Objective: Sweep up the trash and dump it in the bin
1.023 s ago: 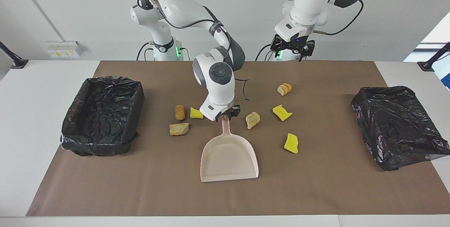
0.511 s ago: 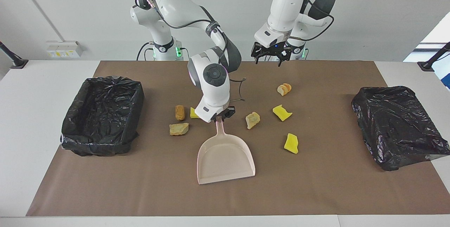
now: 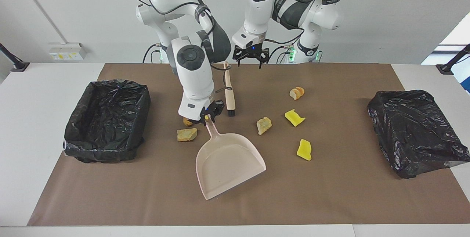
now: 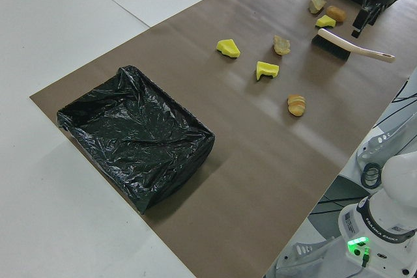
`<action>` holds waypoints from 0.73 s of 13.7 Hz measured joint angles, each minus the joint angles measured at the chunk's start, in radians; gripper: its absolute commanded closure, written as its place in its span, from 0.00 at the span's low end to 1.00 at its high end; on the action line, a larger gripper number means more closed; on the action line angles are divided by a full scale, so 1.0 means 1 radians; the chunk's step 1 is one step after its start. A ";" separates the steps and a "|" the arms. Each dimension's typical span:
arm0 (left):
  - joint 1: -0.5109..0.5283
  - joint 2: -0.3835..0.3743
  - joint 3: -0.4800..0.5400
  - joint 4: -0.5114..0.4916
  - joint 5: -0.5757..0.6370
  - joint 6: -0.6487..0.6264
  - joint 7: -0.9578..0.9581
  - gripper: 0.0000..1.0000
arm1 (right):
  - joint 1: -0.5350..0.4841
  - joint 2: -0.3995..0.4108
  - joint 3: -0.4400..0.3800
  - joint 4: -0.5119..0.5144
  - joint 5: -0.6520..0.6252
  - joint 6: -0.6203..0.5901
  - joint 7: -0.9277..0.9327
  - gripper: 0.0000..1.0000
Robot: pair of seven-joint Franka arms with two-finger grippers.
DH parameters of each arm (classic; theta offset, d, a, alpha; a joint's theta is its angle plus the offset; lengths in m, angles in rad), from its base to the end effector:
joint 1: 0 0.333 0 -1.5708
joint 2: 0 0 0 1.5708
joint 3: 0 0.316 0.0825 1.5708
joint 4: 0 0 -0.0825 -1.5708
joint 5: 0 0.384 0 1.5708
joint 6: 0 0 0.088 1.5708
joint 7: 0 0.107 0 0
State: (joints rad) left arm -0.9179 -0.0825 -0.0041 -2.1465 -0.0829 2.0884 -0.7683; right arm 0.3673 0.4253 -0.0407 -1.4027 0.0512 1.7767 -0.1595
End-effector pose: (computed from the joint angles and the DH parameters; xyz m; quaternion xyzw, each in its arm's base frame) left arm 0.3134 -0.4201 0.4409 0.9977 -0.0567 -0.0189 0.0331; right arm 0.6414 0.2268 0.4578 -0.9712 -0.2364 0.0267 0.0143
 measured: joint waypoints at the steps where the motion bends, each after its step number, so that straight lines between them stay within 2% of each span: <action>1: -0.035 0.035 0.000 -0.001 0.000 0.044 -0.043 0.00 | -0.027 -0.015 -0.001 -0.001 -0.009 -0.020 -0.068 1.00; 2: -0.064 0.070 -0.001 -0.001 0.000 0.084 -0.069 0.00 | -0.055 -0.026 -0.002 -0.001 -0.020 -0.035 -0.143 1.00; 3: -0.086 0.104 -0.001 -0.001 0.000 0.116 -0.082 0.06 | -0.083 -0.031 -0.003 -0.003 -0.038 -0.042 -0.227 1.00; 5: -0.104 0.140 -0.001 0.000 0.000 0.142 -0.087 0.10 | -0.110 -0.031 -0.003 -0.016 -0.048 -0.042 -0.347 1.00; 9: -0.134 0.204 0.001 0.001 0.000 0.183 -0.088 0.22 | -0.111 -0.028 0.003 -0.041 -0.114 -0.041 -0.482 1.00; 10: -0.134 0.211 0.001 0.002 0.000 0.190 -0.088 0.29 | -0.111 -0.028 0.003 -0.042 -0.124 -0.041 -0.512 1.00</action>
State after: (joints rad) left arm -1.0522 0.1287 -0.0030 -2.1445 -0.0828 2.2782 -0.8558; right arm 0.2560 0.3978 -0.0375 -1.4445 -0.0726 1.7357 -0.6712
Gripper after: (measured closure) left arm 0.163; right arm 0.683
